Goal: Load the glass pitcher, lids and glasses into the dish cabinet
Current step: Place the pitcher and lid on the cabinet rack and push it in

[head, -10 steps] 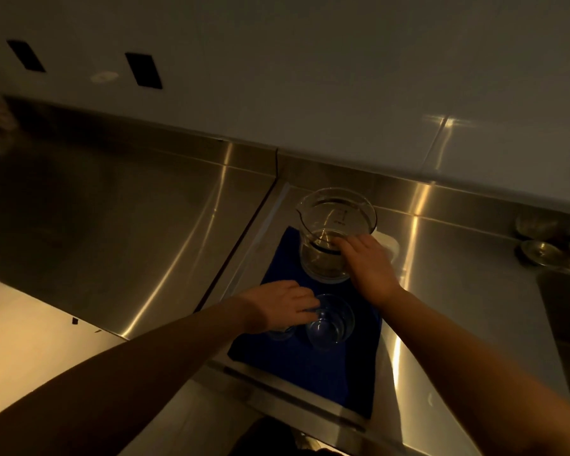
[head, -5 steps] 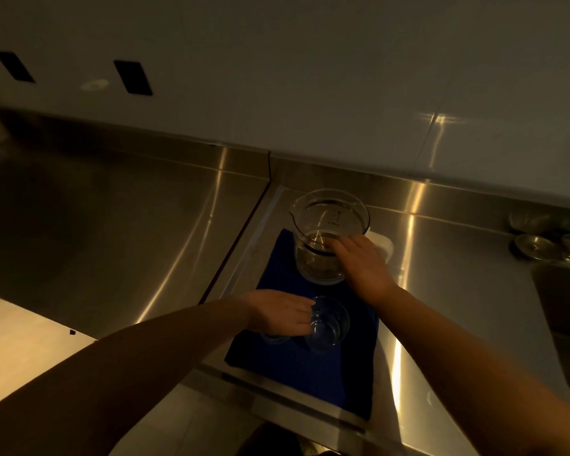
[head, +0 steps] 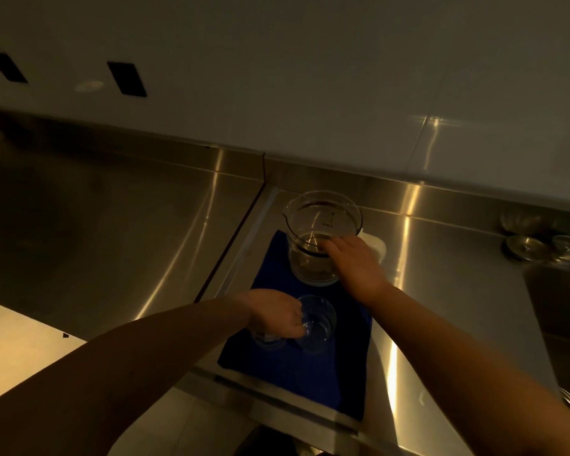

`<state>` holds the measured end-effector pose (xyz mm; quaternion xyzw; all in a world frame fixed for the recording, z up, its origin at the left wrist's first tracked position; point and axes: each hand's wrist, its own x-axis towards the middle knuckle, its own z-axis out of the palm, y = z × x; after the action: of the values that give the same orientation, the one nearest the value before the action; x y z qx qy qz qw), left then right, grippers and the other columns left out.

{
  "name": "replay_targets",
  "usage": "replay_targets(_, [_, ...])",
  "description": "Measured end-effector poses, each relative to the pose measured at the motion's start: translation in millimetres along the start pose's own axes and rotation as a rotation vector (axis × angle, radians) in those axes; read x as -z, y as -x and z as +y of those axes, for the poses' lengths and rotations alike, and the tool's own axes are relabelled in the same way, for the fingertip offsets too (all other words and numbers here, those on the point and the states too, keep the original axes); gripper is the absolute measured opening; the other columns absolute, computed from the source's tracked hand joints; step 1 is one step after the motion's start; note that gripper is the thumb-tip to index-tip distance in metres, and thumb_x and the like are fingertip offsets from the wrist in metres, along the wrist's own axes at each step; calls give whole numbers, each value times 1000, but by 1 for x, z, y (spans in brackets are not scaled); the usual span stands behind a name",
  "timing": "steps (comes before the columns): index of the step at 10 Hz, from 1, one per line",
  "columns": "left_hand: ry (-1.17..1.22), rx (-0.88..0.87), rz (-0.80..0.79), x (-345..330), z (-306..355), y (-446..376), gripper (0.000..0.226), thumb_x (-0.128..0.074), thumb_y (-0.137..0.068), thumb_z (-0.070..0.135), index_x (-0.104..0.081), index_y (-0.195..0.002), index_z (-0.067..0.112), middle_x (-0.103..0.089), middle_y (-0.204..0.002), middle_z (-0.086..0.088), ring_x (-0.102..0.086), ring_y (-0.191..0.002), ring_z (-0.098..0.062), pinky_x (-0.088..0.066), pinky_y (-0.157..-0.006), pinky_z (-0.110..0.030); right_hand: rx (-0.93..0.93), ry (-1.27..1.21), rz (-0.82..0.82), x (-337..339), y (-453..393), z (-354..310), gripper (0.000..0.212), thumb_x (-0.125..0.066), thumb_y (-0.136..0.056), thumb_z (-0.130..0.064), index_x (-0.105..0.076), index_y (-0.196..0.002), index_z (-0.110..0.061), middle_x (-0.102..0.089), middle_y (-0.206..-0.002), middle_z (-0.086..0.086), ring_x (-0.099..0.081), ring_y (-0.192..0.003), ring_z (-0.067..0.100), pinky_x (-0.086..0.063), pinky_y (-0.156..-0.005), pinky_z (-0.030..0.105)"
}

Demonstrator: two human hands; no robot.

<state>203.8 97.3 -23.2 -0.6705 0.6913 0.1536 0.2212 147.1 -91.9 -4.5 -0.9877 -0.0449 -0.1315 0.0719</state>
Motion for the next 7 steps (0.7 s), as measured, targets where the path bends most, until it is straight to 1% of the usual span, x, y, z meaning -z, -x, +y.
replay_targets(1, [-14, 30, 97, 0, 0, -5, 40, -41, -92, 40, -61, -109, 11, -64, -110, -11, -47, -83, -16, -43, -77, -32, -9, -8, 3, 1, -1, -1, 44, -70, -74, -8, -59, -117, -10, -62, -115, 13, -55, -105, 33, -38, -93, 38])
replay_targets(2, [-3, 13, 86, 2, 3, -3, 40, -40, -94, 38, -61, -111, 9, -63, -111, -12, -46, -84, -17, -42, -81, -36, -27, -1, -18, 0, -2, -2, 43, -71, -73, -8, -59, -114, -10, -62, -113, 13, -55, -105, 32, -37, -93, 38])
replay_targets(3, [-58, 91, 30, 4, 1, 0, 39, -40, -95, 36, -59, -116, 9, -62, -116, -12, -48, -89, -19, -42, -85, -35, -44, 16, -27, -1, -5, -2, 38, -69, -76, -11, -58, -113, -12, -61, -113, 12, -54, -104, 31, -35, -91, 35])
replay_targets(4, [-281, -83, 27, -1, -1, 10, 35, -40, -100, 21, -47, -131, 6, -55, -125, -13, -49, -116, -27, -41, -97, -36, -55, -9, -16, -1, -8, -1, 27, -66, -81, -14, -60, -107, -12, -62, -107, 11, -55, -100, 30, -35, -89, 36])
replay_targets(5, [-267, 6, -66, 1, 1, 14, 34, -43, -98, 28, -55, -123, 8, -60, -110, -7, -52, -116, -28, -44, -85, -28, -65, -23, -9, -3, -11, -1, 21, -63, -85, -19, -60, -105, -14, -62, -106, 8, -54, -100, 27, -32, -89, 34])
replay_targets(6, [-239, 48, -59, 7, 4, 14, 39, -51, -96, 17, -44, -133, 8, -53, -129, -13, -46, -122, -30, -41, -98, -36, -78, -28, 35, -4, -12, -4, 13, -59, -88, -21, -61, -98, -13, -64, -98, 8, -56, -93, 28, -34, -84, 35])
replay_targets(7, [-105, 220, -66, 13, 0, 19, 45, -54, -93, 13, -41, -135, 7, -49, -133, -16, -46, -122, -31, -42, -100, -41, -72, -63, 94, -5, -11, -5, 7, -63, -86, -19, -62, -90, -13, -65, -90, 7, -57, -85, 27, -37, -80, 37])
